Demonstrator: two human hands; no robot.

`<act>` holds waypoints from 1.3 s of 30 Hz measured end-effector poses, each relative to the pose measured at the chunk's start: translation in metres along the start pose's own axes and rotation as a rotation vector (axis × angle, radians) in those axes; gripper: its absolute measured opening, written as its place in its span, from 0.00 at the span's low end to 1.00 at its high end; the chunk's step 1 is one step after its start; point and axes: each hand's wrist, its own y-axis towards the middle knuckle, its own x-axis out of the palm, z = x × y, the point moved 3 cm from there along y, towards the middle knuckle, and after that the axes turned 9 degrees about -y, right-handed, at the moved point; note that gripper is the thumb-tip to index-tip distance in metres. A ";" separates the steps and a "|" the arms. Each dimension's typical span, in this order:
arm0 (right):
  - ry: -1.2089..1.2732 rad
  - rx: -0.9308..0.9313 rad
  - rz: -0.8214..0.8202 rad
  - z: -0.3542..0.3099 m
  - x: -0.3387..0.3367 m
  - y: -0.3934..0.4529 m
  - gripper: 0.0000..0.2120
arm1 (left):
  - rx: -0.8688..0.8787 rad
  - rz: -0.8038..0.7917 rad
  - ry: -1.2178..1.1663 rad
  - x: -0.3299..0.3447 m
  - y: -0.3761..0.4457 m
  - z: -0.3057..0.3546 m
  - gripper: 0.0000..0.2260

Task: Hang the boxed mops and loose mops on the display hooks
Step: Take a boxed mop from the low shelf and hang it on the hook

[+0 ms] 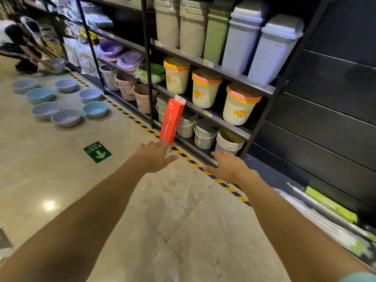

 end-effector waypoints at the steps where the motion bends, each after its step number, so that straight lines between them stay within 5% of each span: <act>1: 0.004 -0.003 -0.001 -0.001 -0.003 0.018 0.38 | -0.009 -0.001 -0.002 -0.002 0.013 -0.010 0.34; 31: 0.168 -0.001 -0.173 0.005 -0.064 0.608 0.35 | -0.123 -0.204 -0.025 -0.053 0.553 -0.226 0.35; 39: 0.299 0.125 -0.183 -0.008 -0.074 0.727 0.31 | 0.036 -0.239 -0.028 -0.054 0.710 -0.297 0.36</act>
